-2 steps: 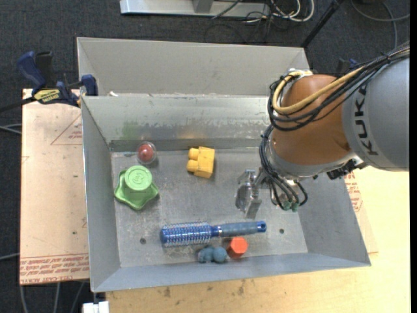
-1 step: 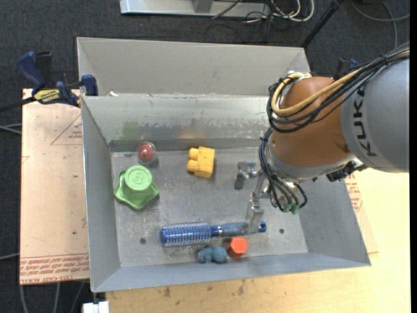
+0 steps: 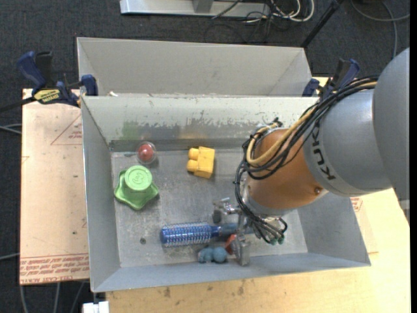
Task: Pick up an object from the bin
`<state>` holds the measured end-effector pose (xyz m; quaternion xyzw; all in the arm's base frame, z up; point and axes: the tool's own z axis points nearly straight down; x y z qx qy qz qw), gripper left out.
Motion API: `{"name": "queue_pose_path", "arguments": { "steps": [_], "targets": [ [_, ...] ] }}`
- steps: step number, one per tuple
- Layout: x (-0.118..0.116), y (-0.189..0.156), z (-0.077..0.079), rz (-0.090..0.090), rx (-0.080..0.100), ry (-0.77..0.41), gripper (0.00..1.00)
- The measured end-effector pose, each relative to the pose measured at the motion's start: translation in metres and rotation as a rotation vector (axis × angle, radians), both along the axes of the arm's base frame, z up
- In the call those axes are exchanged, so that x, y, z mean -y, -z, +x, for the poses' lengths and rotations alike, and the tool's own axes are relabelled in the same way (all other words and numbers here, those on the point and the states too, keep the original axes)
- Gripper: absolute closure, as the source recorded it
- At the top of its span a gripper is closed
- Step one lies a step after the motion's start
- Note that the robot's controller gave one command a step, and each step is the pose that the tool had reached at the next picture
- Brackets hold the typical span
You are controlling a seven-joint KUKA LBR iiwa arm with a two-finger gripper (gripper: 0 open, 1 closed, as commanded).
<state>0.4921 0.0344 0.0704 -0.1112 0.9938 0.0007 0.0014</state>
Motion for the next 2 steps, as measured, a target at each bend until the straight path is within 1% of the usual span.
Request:
{"name": "queue_pose_path", "arguments": {
  "steps": [1, 2],
  "targets": [
    [0.0, 0.0, 0.0, 0.001, 0.001, 0.001, 1.0],
    [0.011, -0.13, 0.017, 0.0, 0.008, 0.076, 1.0]
  ]
}}
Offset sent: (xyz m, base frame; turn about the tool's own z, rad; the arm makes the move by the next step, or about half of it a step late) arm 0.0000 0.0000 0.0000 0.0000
